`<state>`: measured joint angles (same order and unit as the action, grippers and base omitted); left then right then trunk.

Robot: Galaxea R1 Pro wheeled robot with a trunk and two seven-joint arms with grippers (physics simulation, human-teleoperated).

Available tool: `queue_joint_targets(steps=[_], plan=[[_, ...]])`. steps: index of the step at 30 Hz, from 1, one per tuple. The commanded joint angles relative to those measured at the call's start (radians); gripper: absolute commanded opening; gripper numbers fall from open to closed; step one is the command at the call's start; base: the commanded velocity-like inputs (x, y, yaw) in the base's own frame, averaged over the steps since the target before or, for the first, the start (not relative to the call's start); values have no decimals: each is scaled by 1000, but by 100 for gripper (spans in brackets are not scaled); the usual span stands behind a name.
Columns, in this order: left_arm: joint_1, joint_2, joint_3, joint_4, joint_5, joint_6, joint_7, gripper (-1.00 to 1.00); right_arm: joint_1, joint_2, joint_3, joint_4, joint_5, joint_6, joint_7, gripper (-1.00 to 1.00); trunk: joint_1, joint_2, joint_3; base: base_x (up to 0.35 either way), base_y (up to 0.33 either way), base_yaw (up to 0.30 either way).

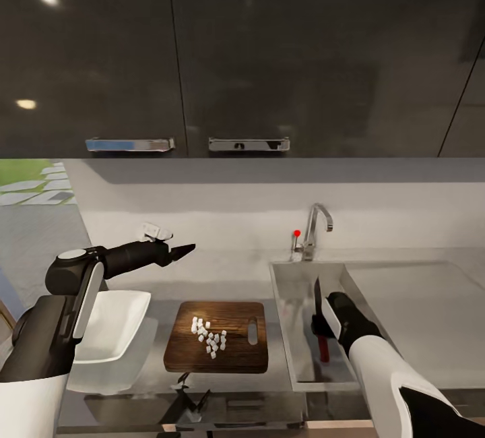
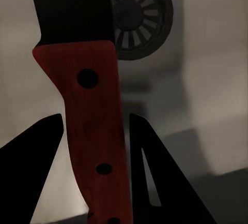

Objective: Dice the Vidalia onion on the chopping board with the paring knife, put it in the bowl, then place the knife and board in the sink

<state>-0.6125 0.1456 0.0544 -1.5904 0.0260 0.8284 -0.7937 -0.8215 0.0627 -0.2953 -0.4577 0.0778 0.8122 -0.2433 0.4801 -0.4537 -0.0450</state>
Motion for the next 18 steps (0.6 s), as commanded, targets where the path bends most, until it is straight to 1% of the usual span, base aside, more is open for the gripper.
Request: queue_joint_targets(steps=[1,10,18], plan=[[-1,0,1,0,2,8,-2,100,-1,0,-8,8,8,3,1,-100,1,-2,-2,0,0,0],[-1,0,1,0,2,9,-2,100,1,-4,-8,23,8,2,1,-100,1,-2,-2,0,0,0],[-1,0,1,0,2,9,-2,100,2,-6,-8,73,8,2,-6,-100,1,-2,-2,0,0,0]])
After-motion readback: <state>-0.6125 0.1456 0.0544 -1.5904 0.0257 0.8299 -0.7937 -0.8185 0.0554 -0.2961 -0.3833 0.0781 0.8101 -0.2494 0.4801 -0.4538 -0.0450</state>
